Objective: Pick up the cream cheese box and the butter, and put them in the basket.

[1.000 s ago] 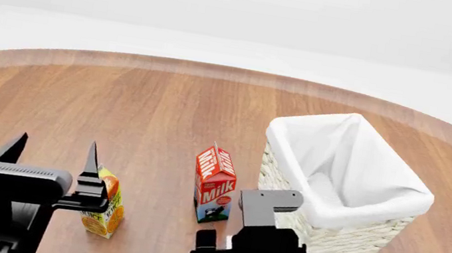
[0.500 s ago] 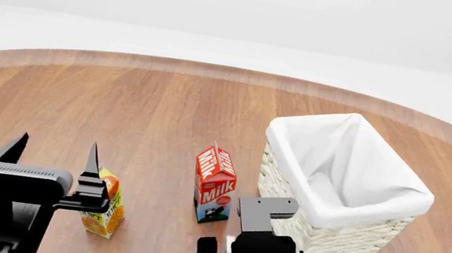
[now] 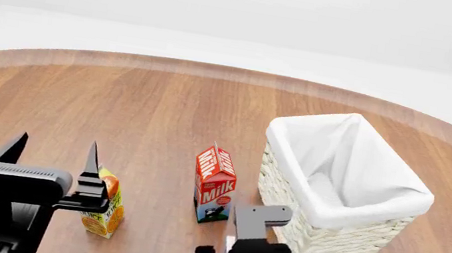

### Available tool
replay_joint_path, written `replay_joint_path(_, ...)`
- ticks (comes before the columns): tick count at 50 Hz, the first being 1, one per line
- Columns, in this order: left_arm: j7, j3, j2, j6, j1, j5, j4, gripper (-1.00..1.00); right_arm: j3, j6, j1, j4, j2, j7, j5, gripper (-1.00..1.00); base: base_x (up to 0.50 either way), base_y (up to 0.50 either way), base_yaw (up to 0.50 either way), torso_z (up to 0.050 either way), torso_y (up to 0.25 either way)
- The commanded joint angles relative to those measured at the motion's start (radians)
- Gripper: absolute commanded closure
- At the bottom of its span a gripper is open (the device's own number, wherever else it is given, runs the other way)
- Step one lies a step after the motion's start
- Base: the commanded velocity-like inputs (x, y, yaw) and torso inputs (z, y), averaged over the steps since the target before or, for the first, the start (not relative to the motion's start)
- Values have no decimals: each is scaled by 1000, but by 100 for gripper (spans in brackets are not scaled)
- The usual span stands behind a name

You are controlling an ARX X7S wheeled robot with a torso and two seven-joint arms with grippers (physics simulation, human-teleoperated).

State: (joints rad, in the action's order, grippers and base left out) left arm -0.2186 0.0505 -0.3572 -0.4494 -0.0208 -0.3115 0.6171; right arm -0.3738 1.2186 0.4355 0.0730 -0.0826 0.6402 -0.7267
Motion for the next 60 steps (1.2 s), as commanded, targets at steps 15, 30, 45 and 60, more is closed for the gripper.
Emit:
replay_joint_path(15, -6, -10, -5, 4, 0, -6, 0, -100, -43, -50, -11, -53, -13, -7, -7, -100, 0, 0, 0, 0, 0)
replay_joint_path(30, -10, -8, -10, -4, 2, -18, 7, -100, -64, -78, -4, -89, -14, -14, -9, -100, 0, 0, 0, 0, 0)
replay_joint_path(45, -14, -15, -13, 3, -1, -15, 5, -100, -87, -128, 9, -159, -12, -29, 4, -100, 0, 0, 0, 0, 0)
replay_joint_path(60, -18, -18, -16, 1, 2, -19, 5, -100, -98, -153, 22, -215, -13, -35, 5, -100, 0, 0, 0, 0, 0)
